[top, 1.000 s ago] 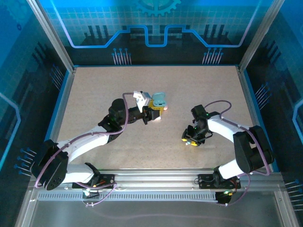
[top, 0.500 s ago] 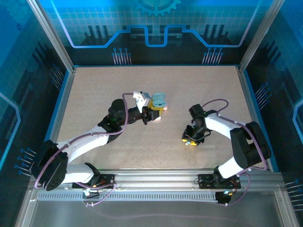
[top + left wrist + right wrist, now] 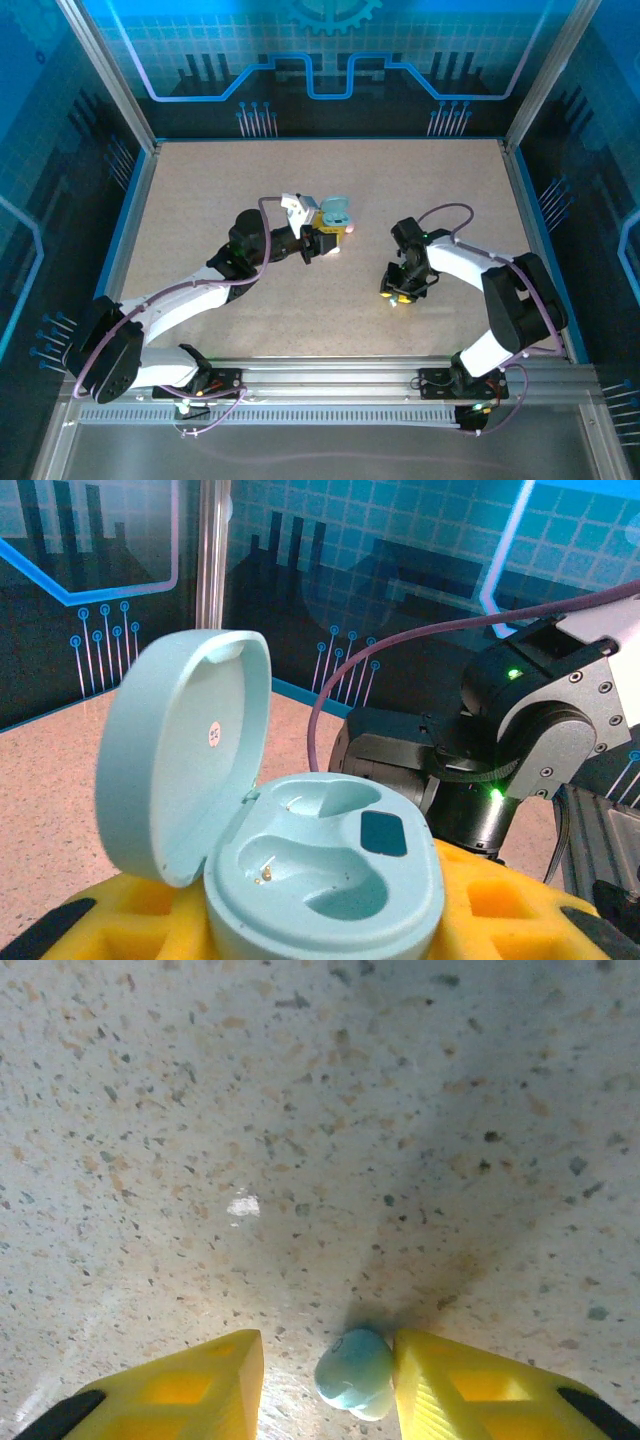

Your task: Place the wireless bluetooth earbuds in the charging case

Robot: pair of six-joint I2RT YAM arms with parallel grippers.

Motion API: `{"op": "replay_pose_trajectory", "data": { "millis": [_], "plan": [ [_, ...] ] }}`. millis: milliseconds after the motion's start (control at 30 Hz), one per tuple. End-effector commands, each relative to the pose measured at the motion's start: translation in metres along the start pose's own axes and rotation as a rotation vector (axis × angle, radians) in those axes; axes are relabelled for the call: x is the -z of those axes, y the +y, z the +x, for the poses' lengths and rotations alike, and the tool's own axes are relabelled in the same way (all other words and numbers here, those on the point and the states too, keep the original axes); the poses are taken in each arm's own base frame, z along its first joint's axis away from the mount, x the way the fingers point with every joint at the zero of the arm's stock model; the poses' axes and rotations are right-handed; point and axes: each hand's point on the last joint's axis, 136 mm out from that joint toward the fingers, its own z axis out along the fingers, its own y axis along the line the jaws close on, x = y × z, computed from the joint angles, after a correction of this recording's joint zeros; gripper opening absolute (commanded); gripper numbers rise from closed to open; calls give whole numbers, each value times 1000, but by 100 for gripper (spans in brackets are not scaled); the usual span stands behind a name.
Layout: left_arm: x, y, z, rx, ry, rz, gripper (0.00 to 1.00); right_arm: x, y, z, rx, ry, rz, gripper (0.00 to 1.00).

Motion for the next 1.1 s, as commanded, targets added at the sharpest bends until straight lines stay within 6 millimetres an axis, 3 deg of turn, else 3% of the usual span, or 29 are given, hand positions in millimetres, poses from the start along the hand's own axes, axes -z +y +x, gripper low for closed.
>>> {"op": "replay_pose_trajectory", "data": {
  "millis": [0, 267, 1067],
  "plan": [
    [4, -1, -3, -12, -15, -6, 29, -1, -1, -1, 34, 1, 48, 40],
    [4, -2, -3, -8, -13, -3, 28, 3, -6, -4, 67, -3, 146, 32],
    [2, 0, -1, -4, -6, -6, 28, 0, 0, 0, 172, 28, 258, 27]
  ]
}}
